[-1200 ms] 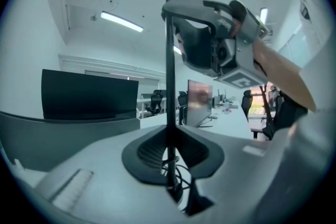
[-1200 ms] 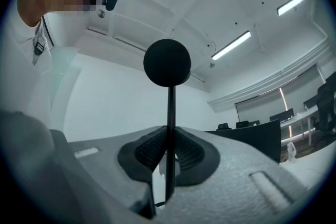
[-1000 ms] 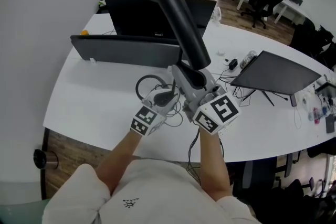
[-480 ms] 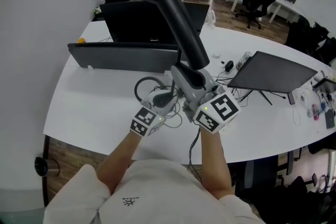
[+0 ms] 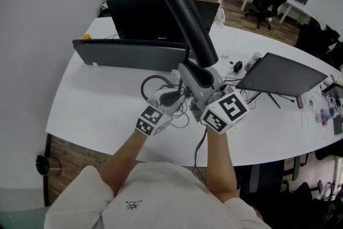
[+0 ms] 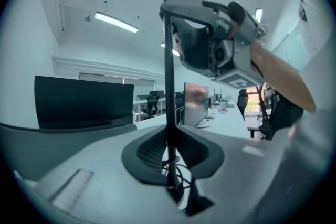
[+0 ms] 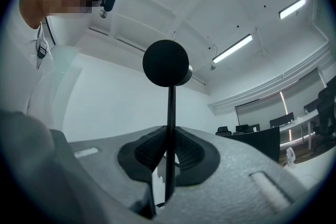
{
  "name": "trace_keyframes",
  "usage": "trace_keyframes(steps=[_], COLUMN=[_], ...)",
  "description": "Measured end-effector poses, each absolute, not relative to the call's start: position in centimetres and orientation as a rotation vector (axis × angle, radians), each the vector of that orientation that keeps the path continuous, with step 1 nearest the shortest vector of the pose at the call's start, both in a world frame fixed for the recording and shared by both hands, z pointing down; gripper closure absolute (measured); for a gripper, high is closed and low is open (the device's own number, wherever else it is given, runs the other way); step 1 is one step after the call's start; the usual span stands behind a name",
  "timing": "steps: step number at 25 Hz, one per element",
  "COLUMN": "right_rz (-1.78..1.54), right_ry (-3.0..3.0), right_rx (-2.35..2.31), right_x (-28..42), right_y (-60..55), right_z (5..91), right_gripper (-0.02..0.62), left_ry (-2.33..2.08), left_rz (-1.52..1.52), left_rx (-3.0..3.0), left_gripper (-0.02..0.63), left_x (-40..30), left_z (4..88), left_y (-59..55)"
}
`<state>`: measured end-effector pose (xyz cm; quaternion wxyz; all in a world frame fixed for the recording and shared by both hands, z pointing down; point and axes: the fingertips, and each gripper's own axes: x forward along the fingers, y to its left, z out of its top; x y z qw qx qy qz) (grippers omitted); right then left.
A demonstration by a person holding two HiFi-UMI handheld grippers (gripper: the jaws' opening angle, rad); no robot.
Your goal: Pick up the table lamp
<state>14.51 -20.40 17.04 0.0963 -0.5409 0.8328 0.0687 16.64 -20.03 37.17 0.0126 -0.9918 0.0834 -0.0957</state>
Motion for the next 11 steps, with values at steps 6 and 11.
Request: trace_keyframes(steps=[6, 11], right_rz=[0.204, 0.206], right_ry=[2.469, 2.470], right_rx=[-1.600, -1.605], right_x=[14.50, 14.44], right_y=[-20.31, -20.47], right_z=[17.08, 17.25], right_gripper=[0.560, 0.560], left_ry=[0.270, 0.266], left_rz=[-0.302, -0.308], left_rx=[-3.087, -3.086], left_gripper=[0.557, 0.557], left_x=[16.57, 16.61], left_z=[37.20, 37.38], left_y=[-20.25, -20.39])
